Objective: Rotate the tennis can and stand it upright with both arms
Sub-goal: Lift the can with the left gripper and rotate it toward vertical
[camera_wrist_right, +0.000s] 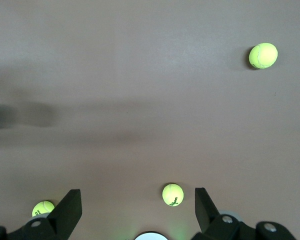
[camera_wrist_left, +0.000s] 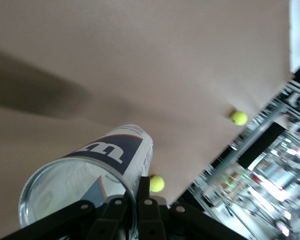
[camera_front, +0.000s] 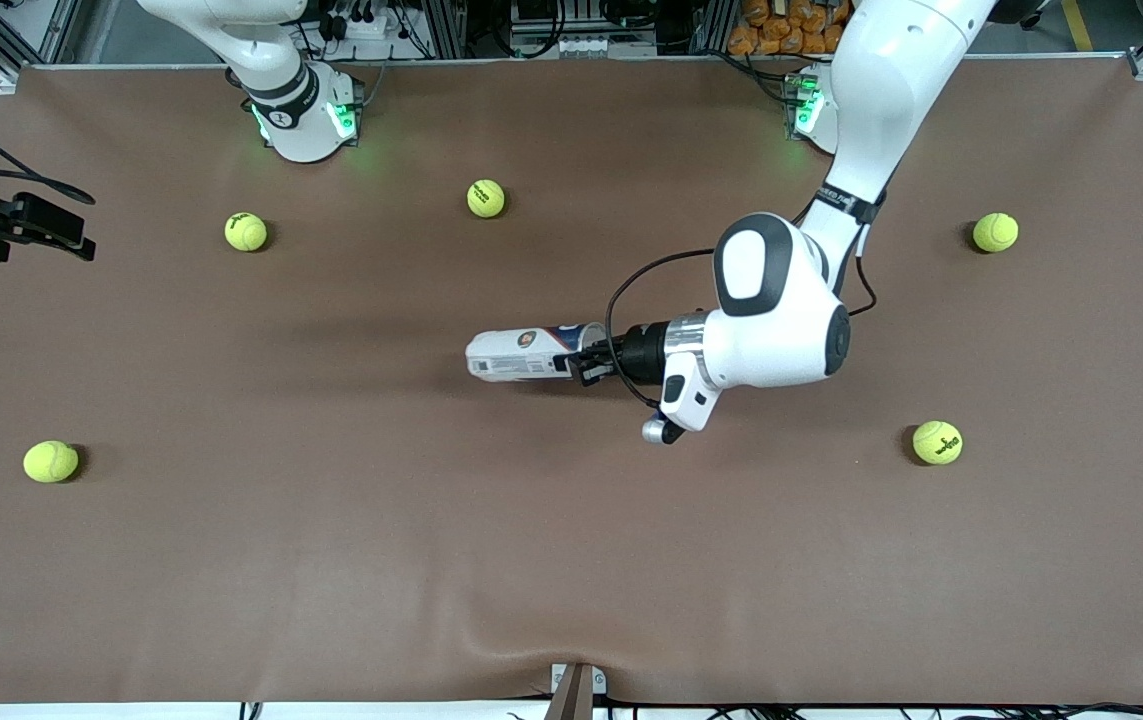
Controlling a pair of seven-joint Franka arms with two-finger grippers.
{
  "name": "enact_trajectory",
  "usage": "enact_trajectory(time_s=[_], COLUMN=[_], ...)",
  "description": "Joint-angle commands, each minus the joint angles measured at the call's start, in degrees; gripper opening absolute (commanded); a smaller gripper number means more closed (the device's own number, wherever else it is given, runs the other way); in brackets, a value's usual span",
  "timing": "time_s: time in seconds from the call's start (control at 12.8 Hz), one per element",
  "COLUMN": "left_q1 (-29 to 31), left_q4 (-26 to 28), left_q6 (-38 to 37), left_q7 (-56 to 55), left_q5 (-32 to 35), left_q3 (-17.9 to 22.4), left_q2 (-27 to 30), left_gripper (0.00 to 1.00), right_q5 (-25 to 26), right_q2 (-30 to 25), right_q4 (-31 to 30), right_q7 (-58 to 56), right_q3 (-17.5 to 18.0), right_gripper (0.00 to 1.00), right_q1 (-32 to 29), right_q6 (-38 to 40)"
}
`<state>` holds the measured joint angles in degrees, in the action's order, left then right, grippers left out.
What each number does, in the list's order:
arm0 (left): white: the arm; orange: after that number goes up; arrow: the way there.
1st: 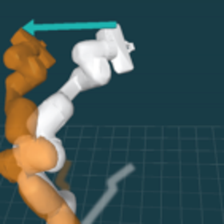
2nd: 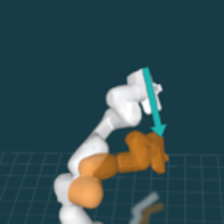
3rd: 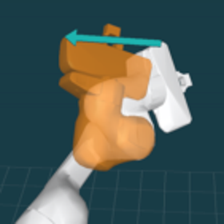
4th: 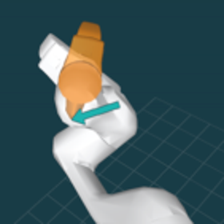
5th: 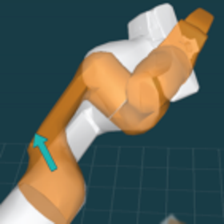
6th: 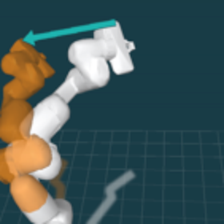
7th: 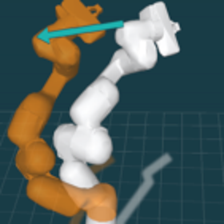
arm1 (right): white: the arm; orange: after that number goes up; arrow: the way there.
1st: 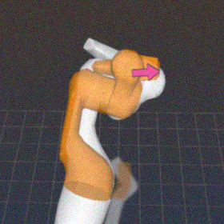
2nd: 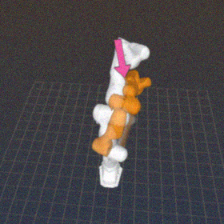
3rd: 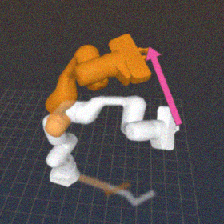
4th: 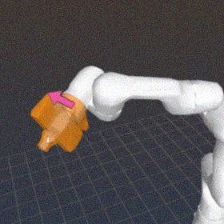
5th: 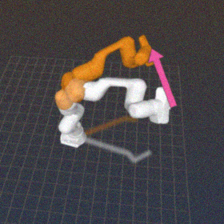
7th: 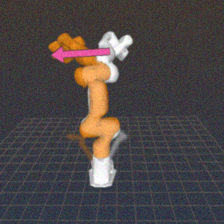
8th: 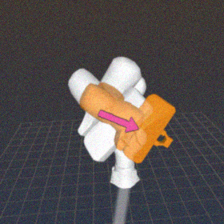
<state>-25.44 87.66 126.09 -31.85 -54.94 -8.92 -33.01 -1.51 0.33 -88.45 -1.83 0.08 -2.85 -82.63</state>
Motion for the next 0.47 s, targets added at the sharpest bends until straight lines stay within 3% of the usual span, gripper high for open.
enact_trajectory(time_s=[0.0,0.39], left_q1=[-1.88,-4.52], left_q4=[-0.98,-4.33], left_q6=[0.82,0.65], left_q7=[-8.81,-21.47], left_q5=[8.85,25.90], left_q3=[0.31,0.05], left_q2=[1.54,1.54], left_gripper=[0.00,0.00], right_q5=[0.02,0.02], right_q2=[-0.15,-0.15], right_q4=[-0.14,-0.23], right_q7=[-0.46,-0.46], right_q3=[0.01,0.01], right_gripper=[1.00,1.00], right_q1=[0.13,0.13], right_q6=[0.19,0.19])
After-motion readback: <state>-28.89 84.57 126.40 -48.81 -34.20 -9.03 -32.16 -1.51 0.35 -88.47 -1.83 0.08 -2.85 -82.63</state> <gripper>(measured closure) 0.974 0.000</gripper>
